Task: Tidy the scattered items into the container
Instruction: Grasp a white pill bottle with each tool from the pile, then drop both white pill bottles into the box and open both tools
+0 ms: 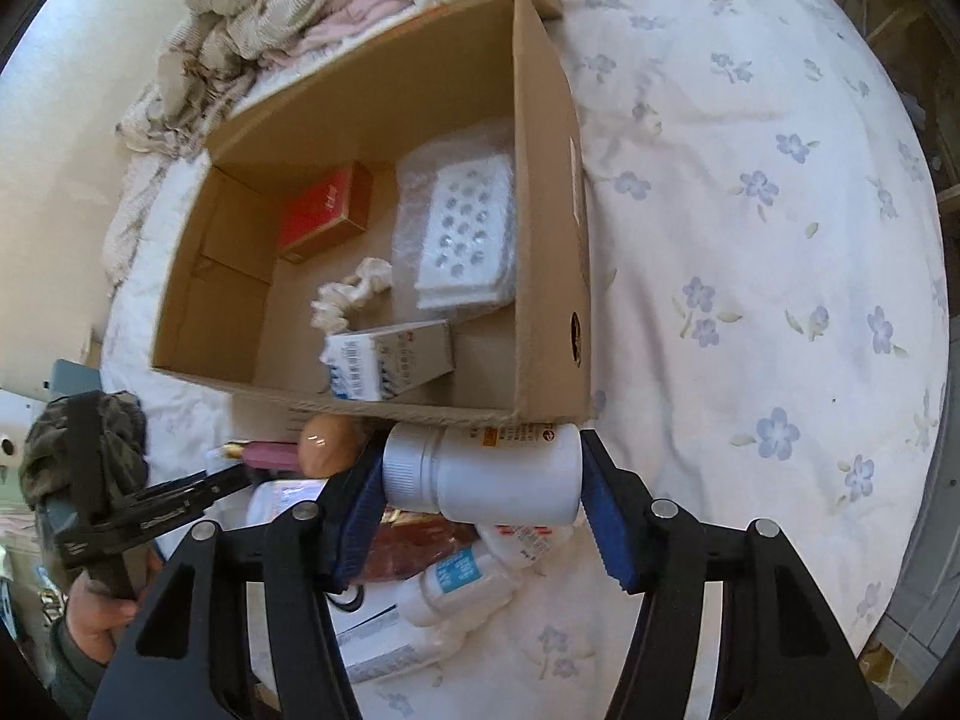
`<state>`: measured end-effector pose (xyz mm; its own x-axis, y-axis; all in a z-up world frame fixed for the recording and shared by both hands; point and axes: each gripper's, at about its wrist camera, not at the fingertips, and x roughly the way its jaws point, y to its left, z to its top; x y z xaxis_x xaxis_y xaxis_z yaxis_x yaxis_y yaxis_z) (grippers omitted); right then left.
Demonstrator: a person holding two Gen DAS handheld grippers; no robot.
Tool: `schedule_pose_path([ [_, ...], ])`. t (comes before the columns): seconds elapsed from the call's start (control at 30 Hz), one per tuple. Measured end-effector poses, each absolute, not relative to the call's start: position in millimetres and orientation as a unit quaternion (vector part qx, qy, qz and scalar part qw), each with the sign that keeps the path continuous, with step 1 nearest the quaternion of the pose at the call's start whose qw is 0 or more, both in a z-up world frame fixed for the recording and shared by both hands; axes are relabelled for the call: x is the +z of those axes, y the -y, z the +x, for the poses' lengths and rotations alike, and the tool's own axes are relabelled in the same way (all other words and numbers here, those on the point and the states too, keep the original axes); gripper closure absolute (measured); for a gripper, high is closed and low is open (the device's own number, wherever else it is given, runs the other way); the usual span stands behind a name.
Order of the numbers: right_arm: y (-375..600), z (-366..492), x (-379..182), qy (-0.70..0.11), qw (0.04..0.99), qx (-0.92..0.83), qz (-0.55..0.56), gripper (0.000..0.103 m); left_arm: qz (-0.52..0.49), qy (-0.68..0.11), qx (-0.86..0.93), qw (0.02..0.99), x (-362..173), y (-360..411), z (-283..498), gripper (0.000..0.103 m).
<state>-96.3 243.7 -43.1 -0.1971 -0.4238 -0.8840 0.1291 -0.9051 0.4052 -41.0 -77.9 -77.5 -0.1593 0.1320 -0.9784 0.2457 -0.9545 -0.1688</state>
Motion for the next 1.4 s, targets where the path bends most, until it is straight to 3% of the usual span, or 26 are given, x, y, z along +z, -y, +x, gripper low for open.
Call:
schedule_pose_path([
  [0.3,-233.0,-89.7,-1.3,0.137,0.243,-0.768,0.577,0.039,0.537,-0.097,-0.836,0.061,-6.8,78.6,-26.1,0.062],
  [0.5,-231.6,-103.7,15.1,0.124,0.241,-0.79,0.549,0.039,0.537,-0.136,-0.832,0.018,5.5,82.1,-44.8,0.062],
  [0.7,-217.1,-132.0,14.2,0.086,0.24,-0.802,0.54,0.042,0.527,-0.078,-0.846,0.017,23.7,59.7,-67.5,0.062],
  [0.93,-195.9,-153.3,9.9,0.083,0.243,-0.806,0.533,0.042,0.506,-0.026,-0.862,-0.01,25.0,26.0,-114.8,0.062],
  [1.4,-180.5,-156.5,-18.4,0.044,0.219,-0.801,0.556,0.042,0.522,-0.018,-0.852,-0.025,-18.2,19.1,-138.3,0.062],
])
